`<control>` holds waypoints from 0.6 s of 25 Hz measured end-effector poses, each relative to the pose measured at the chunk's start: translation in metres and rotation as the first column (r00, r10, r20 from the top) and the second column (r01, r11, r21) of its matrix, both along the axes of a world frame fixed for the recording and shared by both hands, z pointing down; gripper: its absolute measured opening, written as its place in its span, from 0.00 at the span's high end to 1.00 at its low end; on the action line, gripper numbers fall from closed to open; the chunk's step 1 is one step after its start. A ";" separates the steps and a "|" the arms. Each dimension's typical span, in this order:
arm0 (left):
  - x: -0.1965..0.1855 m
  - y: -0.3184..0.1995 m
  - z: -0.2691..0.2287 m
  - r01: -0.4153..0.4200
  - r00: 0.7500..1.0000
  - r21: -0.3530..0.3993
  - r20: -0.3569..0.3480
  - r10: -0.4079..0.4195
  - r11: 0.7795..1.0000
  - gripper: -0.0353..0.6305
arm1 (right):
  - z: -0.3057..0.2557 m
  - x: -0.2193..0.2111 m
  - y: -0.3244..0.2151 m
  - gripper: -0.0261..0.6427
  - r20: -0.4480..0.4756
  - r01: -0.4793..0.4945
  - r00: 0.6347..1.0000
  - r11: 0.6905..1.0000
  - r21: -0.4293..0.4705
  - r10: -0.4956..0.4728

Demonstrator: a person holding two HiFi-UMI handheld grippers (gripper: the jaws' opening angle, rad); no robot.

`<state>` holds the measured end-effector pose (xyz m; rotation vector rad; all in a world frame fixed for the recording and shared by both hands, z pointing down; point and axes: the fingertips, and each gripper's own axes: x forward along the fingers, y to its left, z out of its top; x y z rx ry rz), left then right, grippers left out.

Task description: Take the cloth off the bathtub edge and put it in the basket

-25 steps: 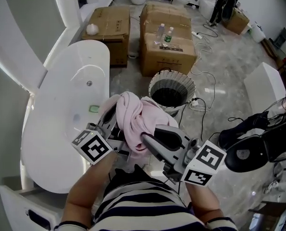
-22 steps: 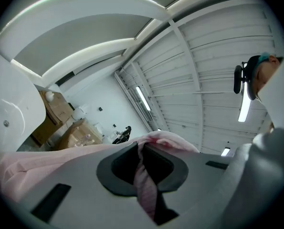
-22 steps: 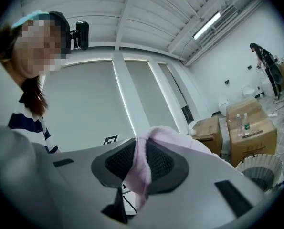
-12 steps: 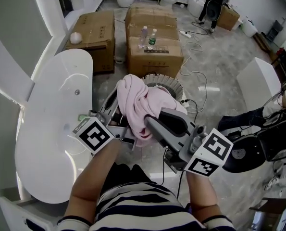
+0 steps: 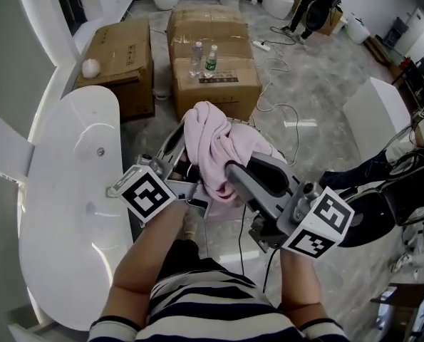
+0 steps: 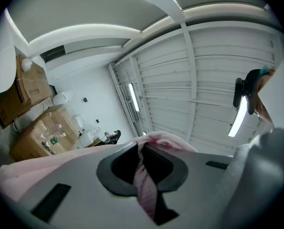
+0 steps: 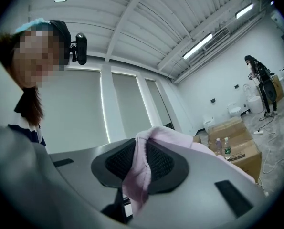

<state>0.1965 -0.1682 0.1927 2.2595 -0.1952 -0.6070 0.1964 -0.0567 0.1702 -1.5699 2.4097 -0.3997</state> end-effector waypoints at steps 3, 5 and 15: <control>0.028 -0.025 0.006 -0.047 0.999 -0.008 0.000 0.047 0.999 0.89 | 0.006 0.025 -0.027 0.83 0.012 -0.033 0.999 0.999 -0.016 0.033; 0.049 -0.049 0.012 -0.070 0.998 -0.021 -0.003 0.070 0.997 0.89 | 0.009 0.045 -0.052 0.83 0.018 -0.055 0.998 0.998 -0.022 0.055; 0.083 -0.081 0.018 -0.133 0.991 -0.041 -0.008 0.133 0.990 0.89 | 0.013 0.076 -0.089 0.83 0.042 -0.146 0.988 0.989 -0.023 0.147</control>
